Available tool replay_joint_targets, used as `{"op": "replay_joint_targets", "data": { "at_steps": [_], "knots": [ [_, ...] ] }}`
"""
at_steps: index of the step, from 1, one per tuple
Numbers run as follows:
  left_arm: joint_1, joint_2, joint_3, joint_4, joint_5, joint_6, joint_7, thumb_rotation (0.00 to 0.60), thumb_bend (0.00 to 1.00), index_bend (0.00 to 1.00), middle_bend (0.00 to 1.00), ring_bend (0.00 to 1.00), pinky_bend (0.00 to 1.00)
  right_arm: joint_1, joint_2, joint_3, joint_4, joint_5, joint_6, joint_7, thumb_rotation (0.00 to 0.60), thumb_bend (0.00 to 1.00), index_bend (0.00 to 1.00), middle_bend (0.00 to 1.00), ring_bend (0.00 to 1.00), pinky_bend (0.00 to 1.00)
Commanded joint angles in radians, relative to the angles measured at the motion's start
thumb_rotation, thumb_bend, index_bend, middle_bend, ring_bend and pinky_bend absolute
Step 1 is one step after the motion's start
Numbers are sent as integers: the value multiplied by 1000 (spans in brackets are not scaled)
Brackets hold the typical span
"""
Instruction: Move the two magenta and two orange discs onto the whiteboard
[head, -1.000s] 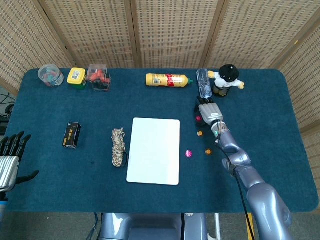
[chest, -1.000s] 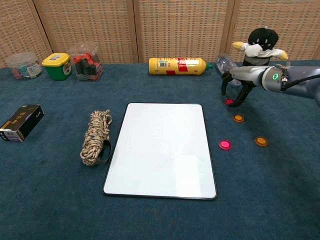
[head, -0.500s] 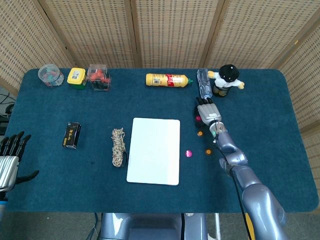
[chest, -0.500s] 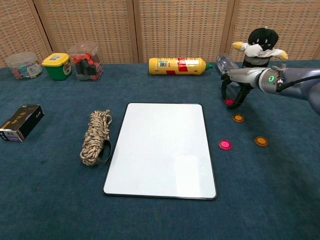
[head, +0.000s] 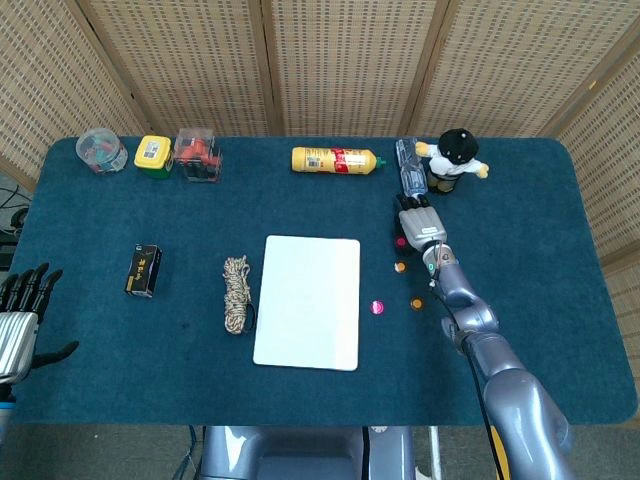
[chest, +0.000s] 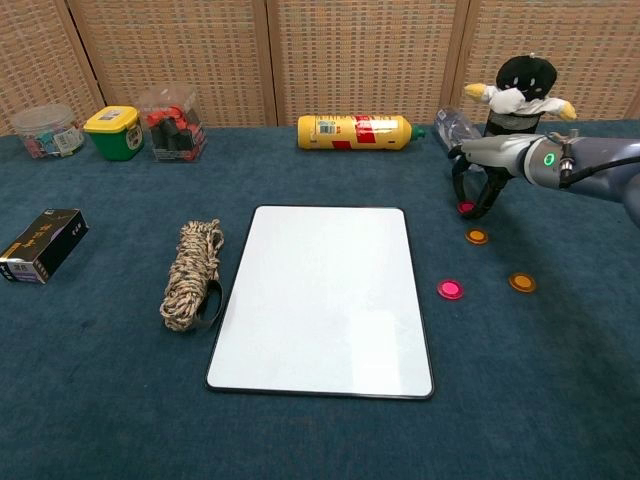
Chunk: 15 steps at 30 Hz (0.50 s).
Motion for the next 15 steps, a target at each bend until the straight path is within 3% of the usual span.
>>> {"op": "replay_joint_targets", "data": {
  "at_steps": [1, 15],
  "knots": [
    [0, 0, 0, 0, 0, 1, 0, 600, 0, 0, 0, 0, 0, -5, 0, -4, 0, -5, 15, -2, 600, 399, 516, 0, 0, 0],
    [-1, 4, 4, -1, 8, -2, -9, 600, 0, 0, 0, 0, 0, -30, 82, -19, -125, -34, 135, 7, 600, 403, 516, 0, 0, 0]
  ]
}}
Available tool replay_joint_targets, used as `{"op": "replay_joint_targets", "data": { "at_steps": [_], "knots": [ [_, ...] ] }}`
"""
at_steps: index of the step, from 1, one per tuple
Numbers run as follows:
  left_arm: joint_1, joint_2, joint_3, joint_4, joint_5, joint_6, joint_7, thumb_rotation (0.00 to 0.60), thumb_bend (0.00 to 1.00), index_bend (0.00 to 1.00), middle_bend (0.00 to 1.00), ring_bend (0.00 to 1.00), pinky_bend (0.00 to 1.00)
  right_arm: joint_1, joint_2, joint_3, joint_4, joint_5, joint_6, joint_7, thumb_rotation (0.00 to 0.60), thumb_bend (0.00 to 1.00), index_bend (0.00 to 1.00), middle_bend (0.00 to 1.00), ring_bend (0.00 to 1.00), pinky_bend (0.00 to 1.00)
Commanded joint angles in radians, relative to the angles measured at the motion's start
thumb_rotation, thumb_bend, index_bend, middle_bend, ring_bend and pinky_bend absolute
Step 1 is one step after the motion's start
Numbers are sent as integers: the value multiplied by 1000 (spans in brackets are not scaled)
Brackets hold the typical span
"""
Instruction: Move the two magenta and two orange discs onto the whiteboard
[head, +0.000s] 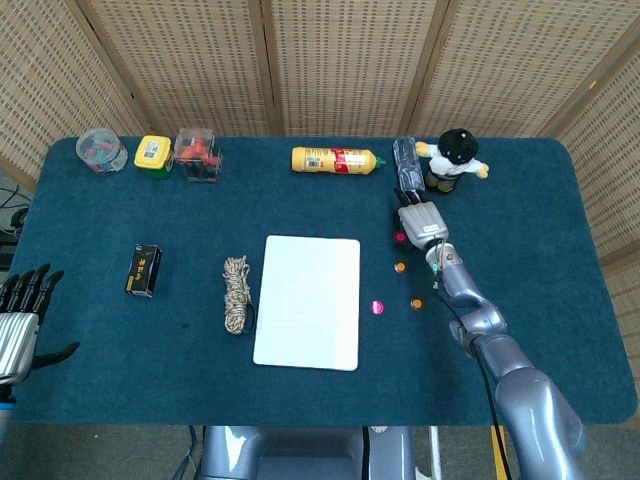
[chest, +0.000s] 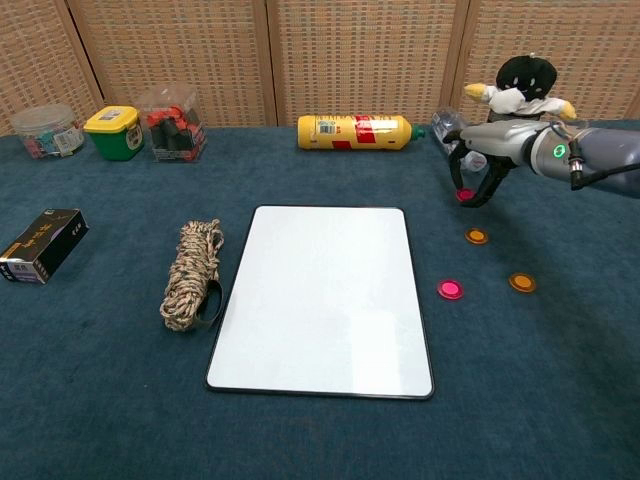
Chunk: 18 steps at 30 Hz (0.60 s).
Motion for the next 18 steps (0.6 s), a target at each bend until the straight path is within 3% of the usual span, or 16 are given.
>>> {"op": "replay_joint_targets", "data": {
  "at_steps": [1, 7, 10, 15, 18],
  "knots": [
    [0, 0, 1, 0, 2, 0, -1, 600, 0, 0, 0, 0, 0, -3, 31, 2, -51, -4, 29, -1, 600, 403, 516, 0, 0, 0],
    [-2, 2, 1, -2, 3, -3, -2, 600, 0, 0, 0, 0, 0, -5, 102, 7, -235, -14, 86, -17, 600, 403, 516, 0, 0, 0],
    [-4, 2, 0, -3, 0, -6, -2, 600, 0, 0, 0, 0, 0, -10, 145, 3, -377, -26, 118, -50, 600, 412, 516, 0, 0, 0],
    [-5, 2, -1, -1, -3, -8, -3, 600, 0, 0, 0, 0, 0, -12, 188, 1, -599, -23, 141, -169, 600, 414, 516, 0, 0, 0],
    [-5, 2, -1, 1, -3, -9, -6, 600, 0, 0, 0, 0, 0, -10, 182, 14, -673, 12, 142, -252, 600, 414, 516, 0, 0, 0]
  ]
}}
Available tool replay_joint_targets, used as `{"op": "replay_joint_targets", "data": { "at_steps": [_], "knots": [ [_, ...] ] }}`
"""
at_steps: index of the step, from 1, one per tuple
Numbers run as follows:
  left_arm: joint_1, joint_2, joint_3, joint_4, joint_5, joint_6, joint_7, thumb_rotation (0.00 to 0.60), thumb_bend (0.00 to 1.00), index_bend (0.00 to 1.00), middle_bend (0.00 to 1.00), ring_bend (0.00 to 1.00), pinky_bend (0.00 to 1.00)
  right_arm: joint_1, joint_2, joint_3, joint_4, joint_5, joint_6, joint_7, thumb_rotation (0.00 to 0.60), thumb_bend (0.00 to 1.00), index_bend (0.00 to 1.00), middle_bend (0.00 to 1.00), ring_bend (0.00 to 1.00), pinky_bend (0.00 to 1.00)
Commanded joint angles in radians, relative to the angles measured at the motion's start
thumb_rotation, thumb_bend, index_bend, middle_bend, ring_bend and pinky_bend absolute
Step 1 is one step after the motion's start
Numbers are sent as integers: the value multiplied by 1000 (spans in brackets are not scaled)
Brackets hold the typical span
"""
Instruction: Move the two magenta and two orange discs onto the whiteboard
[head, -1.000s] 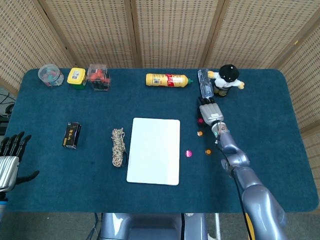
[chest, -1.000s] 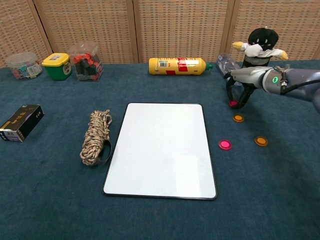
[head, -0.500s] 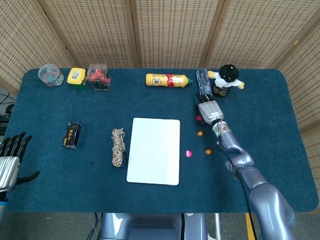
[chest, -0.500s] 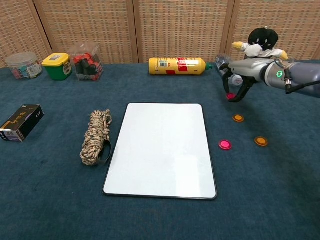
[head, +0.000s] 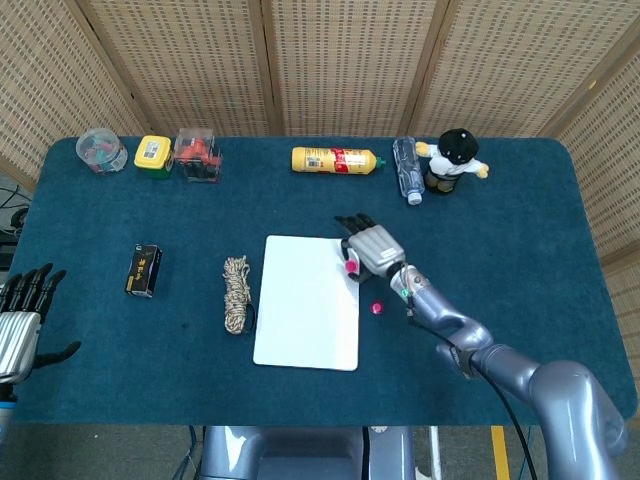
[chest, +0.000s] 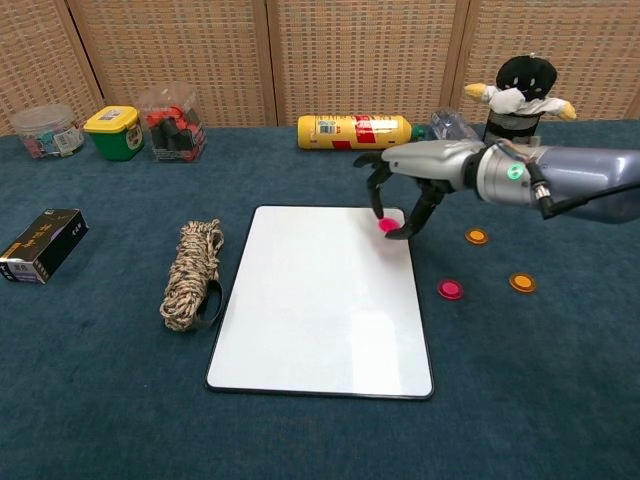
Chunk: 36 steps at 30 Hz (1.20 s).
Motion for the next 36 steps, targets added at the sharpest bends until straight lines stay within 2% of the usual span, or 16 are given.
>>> {"op": "replay_joint_targets", "data": {
  "at_steps": [1, 6, 11, 13, 15, 17, 18, 25, 28, 30, 33, 36],
  "knots": [
    [0, 1, 0, 1, 0, 0, -2, 600, 0, 0, 0, 0, 0, 2, 16, 17, -143, 46, 19, -150, 600, 414, 516, 0, 0, 0],
    [0, 3, 2, 2, 0, -3, -10, 600, 0, 0, 0, 0, 0, 17, -23, 43, -186, 125, 6, -270, 600, 414, 516, 0, 0, 0],
    [0, 6, 3, 3, 0, -5, -18, 600, 0, 0, 0, 0, 0, 32, -55, 57, -176, 192, -4, -363, 600, 392, 496, 0, 0, 0],
    [0, 7, 3, 3, -1, -6, -21, 600, 0, 0, 0, 0, 0, 34, -60, 60, -171, 221, -15, -383, 600, 258, 365, 0, 0, 0],
    [0, 7, 4, 4, 0, -7, -24, 600, 0, 0, 0, 0, 0, 36, -55, 61, -177, 245, -32, -394, 600, 49, 112, 0, 0, 0],
    [-1, 8, 4, 4, 0, -8, -24, 600, 0, 0, 0, 0, 0, 37, -43, 63, -192, 274, -50, -406, 600, 0, 11, 0, 0, 0],
    [-1, 8, 4, 4, 1, -8, -24, 600, 0, 0, 0, 0, 0, 38, -38, 64, -199, 283, -52, -411, 600, 0, 0, 0, 0, 0],
    [-2, 8, 6, 4, 5, -8, -24, 600, 0, 0, 0, 0, 0, 7, 44, 63, -316, 305, 6, -447, 600, 0, 11, 0, 0, 0],
    [-1, 9, 8, 3, 7, -8, -26, 600, 0, 0, 0, 0, 0, -25, 96, 46, -382, 290, 49, -460, 600, 77, 153, 0, 0, 0],
    [-1, 10, 9, 3, 10, -7, -28, 600, 0, 0, 0, 0, 0, -54, 137, 24, -429, 269, 85, -468, 600, 181, 241, 0, 0, 0],
    [-1, 11, 10, 2, 15, -6, -31, 600, 0, 0, 0, 0, 0, -92, 181, -8, -474, 249, 119, -473, 600, 256, 285, 0, 0, 0],
    [-2, 11, 13, 3, 23, -4, -33, 600, 0, 0, 0, 0, 0, -125, 207, -36, -496, 234, 148, -476, 600, 260, 306, 0, 0, 0]
  ]
}}
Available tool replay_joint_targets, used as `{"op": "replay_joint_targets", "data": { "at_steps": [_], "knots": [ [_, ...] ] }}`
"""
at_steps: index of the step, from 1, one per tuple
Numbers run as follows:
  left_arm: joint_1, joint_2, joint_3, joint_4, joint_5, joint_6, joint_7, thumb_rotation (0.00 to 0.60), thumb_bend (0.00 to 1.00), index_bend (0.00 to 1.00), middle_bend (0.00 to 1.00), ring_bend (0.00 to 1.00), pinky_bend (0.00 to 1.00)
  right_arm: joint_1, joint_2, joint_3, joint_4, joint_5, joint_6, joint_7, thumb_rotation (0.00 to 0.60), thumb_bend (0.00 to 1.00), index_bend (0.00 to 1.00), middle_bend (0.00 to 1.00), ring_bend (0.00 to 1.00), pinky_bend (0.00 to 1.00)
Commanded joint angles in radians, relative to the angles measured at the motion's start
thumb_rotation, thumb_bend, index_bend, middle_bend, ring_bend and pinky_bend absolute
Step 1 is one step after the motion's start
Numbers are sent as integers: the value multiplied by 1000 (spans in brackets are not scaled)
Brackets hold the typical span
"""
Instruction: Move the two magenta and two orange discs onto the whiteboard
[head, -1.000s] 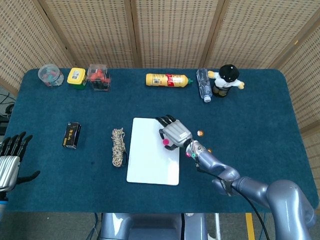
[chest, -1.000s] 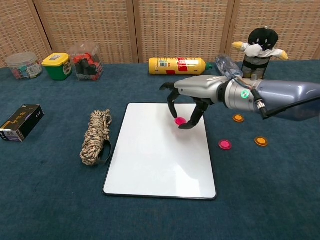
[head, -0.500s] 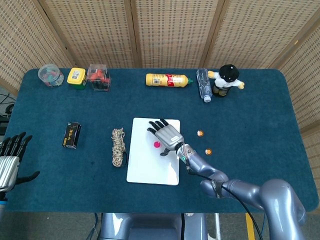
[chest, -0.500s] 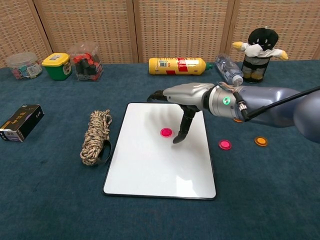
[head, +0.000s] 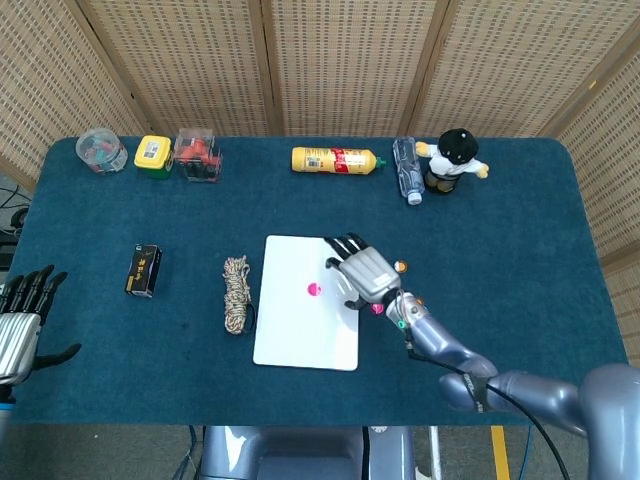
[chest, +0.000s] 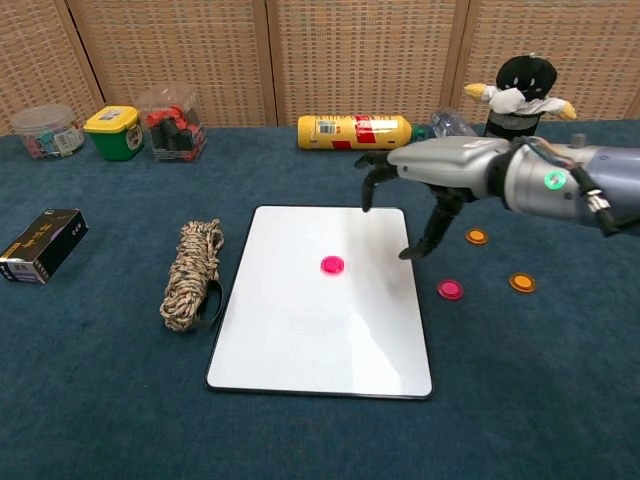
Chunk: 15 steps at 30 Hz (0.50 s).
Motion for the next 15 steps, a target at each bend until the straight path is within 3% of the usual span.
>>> {"op": "replay_joint_targets", "data": {
  "at_steps": [1, 9, 15],
  "knots": [
    [0, 0, 2, 2, 6, 2, -2, 600, 0, 0, 0, 0, 0, -45, 31, -41, -28, -25, 39, -7, 600, 260, 312, 0, 0, 0],
    [-1, -2, 2, 4, 10, 5, -1, 600, 0, 0, 0, 0, 0, -131, 21, -127, 6, -103, 106, 23, 600, 260, 324, 0, 0, 0],
    [1, -4, 2, 3, 10, 9, 2, 600, 0, 0, 0, 0, 0, -155, -31, -136, 100, -151, 130, 80, 600, 260, 379, 0, 0, 0]
  ]
}}
